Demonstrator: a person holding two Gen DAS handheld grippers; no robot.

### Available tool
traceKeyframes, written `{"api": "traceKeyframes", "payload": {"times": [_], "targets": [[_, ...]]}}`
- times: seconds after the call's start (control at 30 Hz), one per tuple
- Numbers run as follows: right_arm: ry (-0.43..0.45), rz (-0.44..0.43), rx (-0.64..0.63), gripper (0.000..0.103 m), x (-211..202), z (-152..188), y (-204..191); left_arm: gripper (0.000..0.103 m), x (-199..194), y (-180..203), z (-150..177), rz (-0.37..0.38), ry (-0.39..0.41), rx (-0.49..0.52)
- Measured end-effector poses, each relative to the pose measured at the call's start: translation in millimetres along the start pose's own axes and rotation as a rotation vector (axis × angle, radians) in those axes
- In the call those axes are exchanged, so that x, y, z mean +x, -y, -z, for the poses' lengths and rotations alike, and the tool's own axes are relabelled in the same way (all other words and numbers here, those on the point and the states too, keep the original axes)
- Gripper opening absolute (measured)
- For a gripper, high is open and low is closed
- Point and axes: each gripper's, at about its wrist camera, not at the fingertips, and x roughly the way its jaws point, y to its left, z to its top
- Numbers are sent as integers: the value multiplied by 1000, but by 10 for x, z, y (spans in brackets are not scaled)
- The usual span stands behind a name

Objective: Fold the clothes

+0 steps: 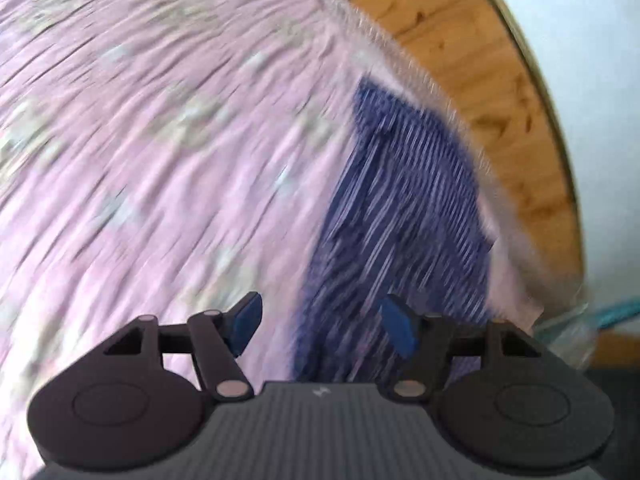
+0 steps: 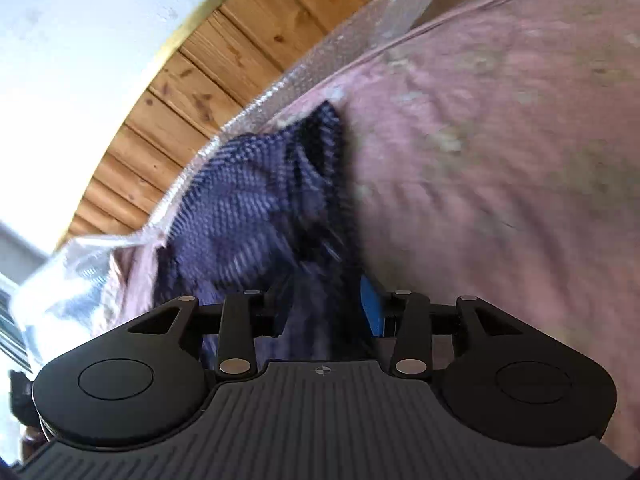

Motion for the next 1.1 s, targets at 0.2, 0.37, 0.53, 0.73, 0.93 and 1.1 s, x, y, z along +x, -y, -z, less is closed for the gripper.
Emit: {"api": "traceKeyframes", "payload": {"times": [0.2, 0.37, 0.53, 0.73, 0.93, 1.1], "targets": [[-102, 31, -102, 53, -188, 394, 64, 76, 49, -124, 405, 63, -28, -67], [-92, -1, -97, 69, -86, 425, 23, 81, 131, 75, 420, 55, 56, 22], [-28, -86, -126, 69, -254, 288, -96, 82, -10, 143, 401, 55, 81, 125], [-177, -147, -208, 69, -68, 422, -131, 69, 152, 80, 432, 73, 28, 171], [-326, -154, -454, 2, 79, 376, -358, 8, -61, 270, 60, 90, -80, 189], [-351, -178, -549, 0, -226, 3, -458, 8, -195, 448, -181, 83, -183, 262]]}}
